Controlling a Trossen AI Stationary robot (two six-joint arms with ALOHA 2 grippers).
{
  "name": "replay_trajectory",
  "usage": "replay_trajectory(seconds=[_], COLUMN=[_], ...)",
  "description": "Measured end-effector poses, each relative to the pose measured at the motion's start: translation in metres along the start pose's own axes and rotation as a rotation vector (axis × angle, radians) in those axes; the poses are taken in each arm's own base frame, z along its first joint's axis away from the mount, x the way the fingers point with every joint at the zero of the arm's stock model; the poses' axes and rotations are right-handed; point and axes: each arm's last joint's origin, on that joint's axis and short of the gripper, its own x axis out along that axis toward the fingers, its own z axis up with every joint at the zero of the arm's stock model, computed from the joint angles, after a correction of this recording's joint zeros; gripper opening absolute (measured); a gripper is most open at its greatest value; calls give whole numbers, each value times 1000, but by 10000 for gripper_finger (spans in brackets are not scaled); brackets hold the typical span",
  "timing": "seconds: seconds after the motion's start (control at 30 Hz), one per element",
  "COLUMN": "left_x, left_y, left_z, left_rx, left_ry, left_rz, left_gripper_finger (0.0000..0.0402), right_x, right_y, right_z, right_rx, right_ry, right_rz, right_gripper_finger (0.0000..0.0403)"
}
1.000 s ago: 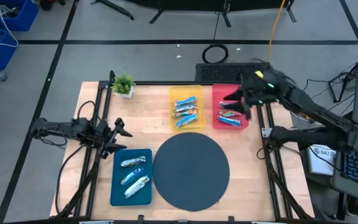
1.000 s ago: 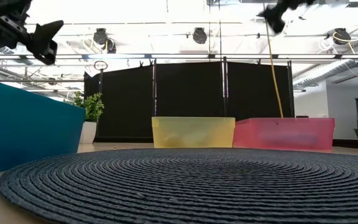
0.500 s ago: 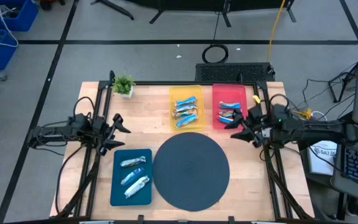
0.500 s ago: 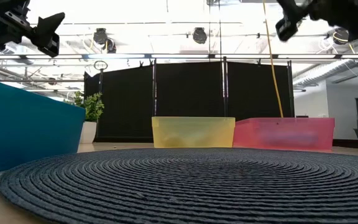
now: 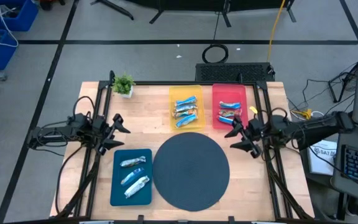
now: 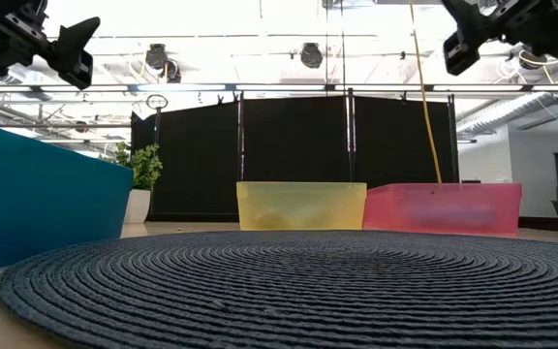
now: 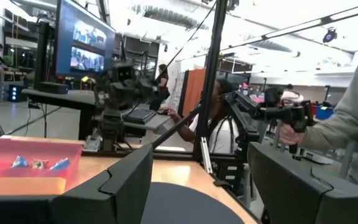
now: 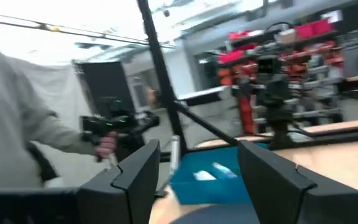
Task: Pick and place Granola Bars by type
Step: Return to Home Position
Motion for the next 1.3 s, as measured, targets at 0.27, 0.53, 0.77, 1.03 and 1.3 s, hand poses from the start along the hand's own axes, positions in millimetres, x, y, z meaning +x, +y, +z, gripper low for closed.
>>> replay_trajectory(seconds=[0.27, 0.53, 0.77, 1.03, 1.3], left_x=[0, 0, 0, 0, 0], left_y=[0, 0, 0, 0, 0], left_z=[0, 0, 0, 1, 1], left_rx=[-21, 79, 64, 53, 36], left_ry=[-2, -5, -5, -6, -5], left_rz=[0, 1, 2, 3, 2], left_gripper_finger=[269, 269, 269, 269, 269], right_x=[2, -13, -28, -42, -51], right_y=[26, 29, 30, 29, 29], right_z=[-7, -1, 7, 9, 11], right_rx=[-58, -90, -165, -155, -176], right_ry=[-9, -20, -76, -84, -106], right_rz=[21, -23, -71, -117, -139], right_gripper_finger=[206, 206, 205, 207, 206])
